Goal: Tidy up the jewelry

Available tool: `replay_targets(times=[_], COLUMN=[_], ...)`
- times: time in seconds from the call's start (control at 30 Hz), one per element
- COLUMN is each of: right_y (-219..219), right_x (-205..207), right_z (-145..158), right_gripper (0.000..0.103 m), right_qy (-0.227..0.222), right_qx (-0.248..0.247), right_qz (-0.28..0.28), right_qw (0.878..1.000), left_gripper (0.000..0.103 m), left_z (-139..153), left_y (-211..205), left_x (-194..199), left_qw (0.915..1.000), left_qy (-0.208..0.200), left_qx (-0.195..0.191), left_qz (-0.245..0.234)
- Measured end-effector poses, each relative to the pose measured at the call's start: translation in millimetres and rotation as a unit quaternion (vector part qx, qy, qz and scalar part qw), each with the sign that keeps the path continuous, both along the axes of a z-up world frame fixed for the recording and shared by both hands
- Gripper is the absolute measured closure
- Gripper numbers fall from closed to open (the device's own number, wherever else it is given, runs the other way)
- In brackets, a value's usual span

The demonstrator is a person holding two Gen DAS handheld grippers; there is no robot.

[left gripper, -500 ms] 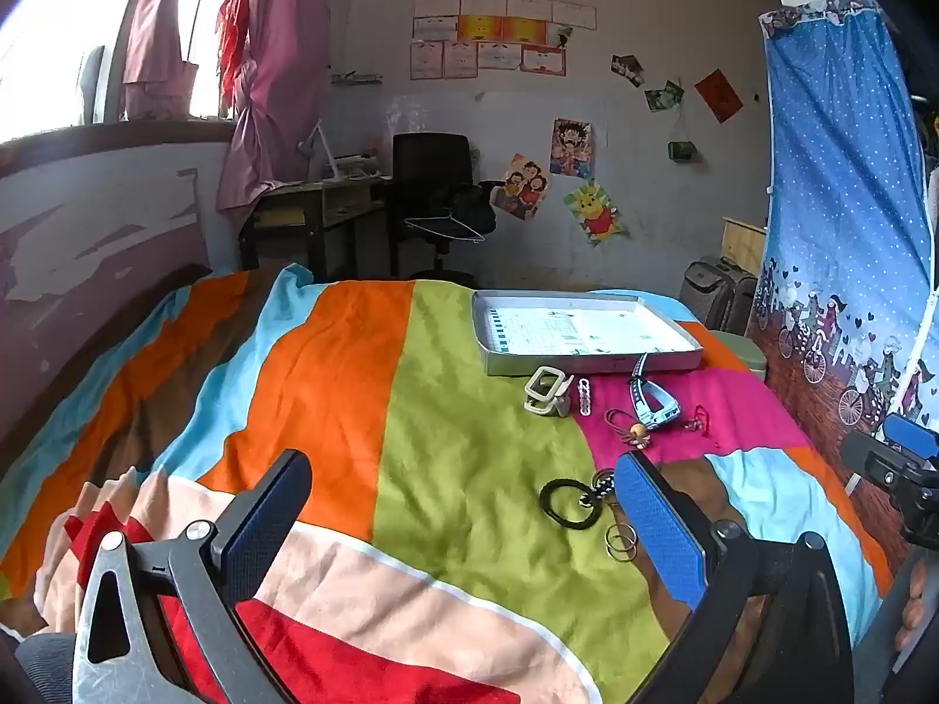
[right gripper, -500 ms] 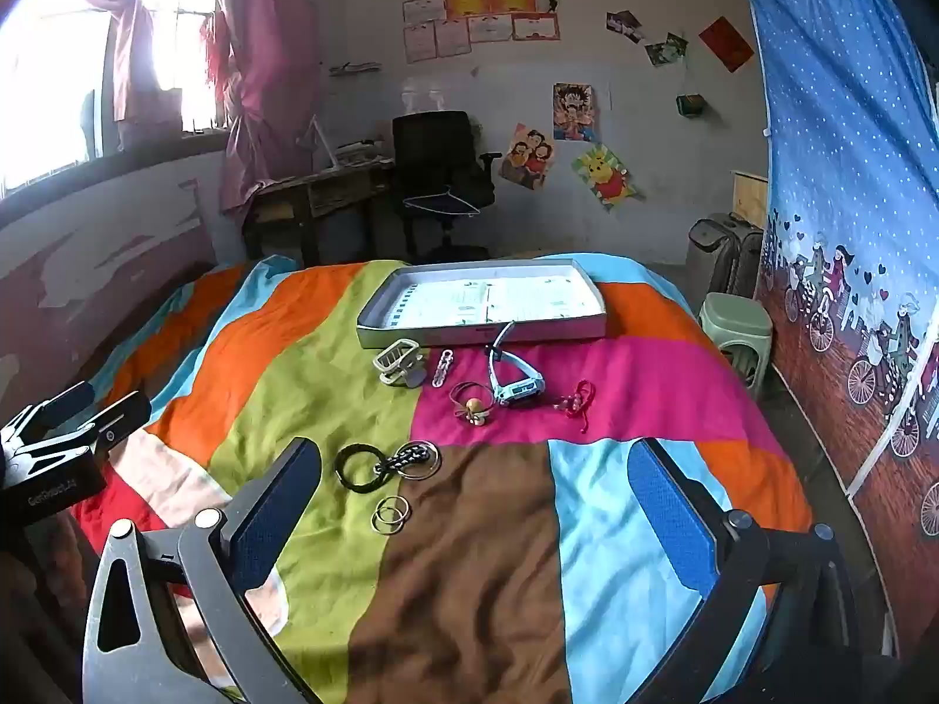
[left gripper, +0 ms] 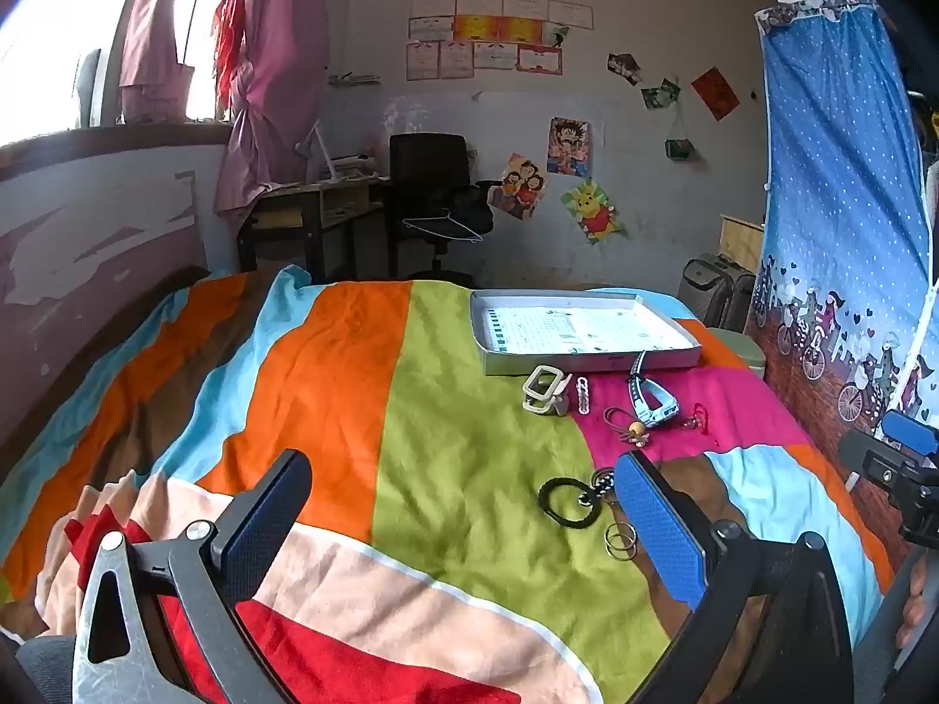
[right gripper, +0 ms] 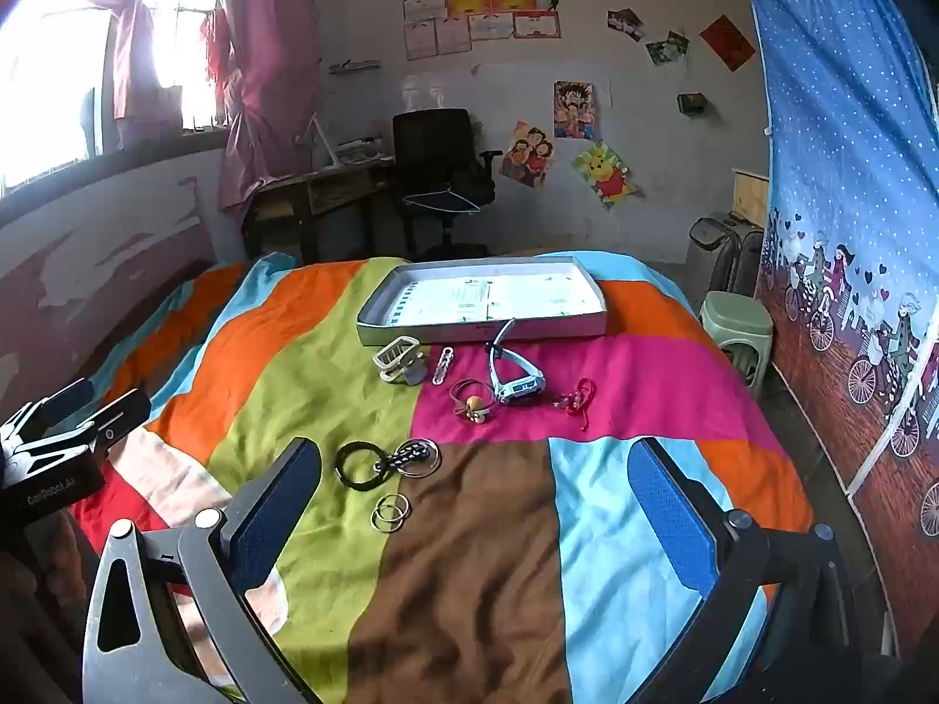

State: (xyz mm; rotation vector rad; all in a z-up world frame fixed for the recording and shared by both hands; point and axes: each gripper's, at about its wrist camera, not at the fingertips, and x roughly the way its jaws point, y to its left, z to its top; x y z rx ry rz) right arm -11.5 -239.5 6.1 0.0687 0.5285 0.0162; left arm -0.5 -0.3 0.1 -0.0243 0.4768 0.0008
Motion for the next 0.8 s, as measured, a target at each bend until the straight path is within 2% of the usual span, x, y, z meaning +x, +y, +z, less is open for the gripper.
replay_targets(times=[0.8], right_y=[-0.3], right_x=[1.4], right_z=[-1.2], right_gripper=[0.001], right_qy=[0.002], right_qx=[-0.001], right_qz=[0.0], right_qw=[1.0], left_gripper=[0.0], left_z=[-5.4], left_y=[5.4], left_x=[1.7], left_qw=[1.0], left_qy=[0.002], left_qx=[0.003], left_qz=[0.001])
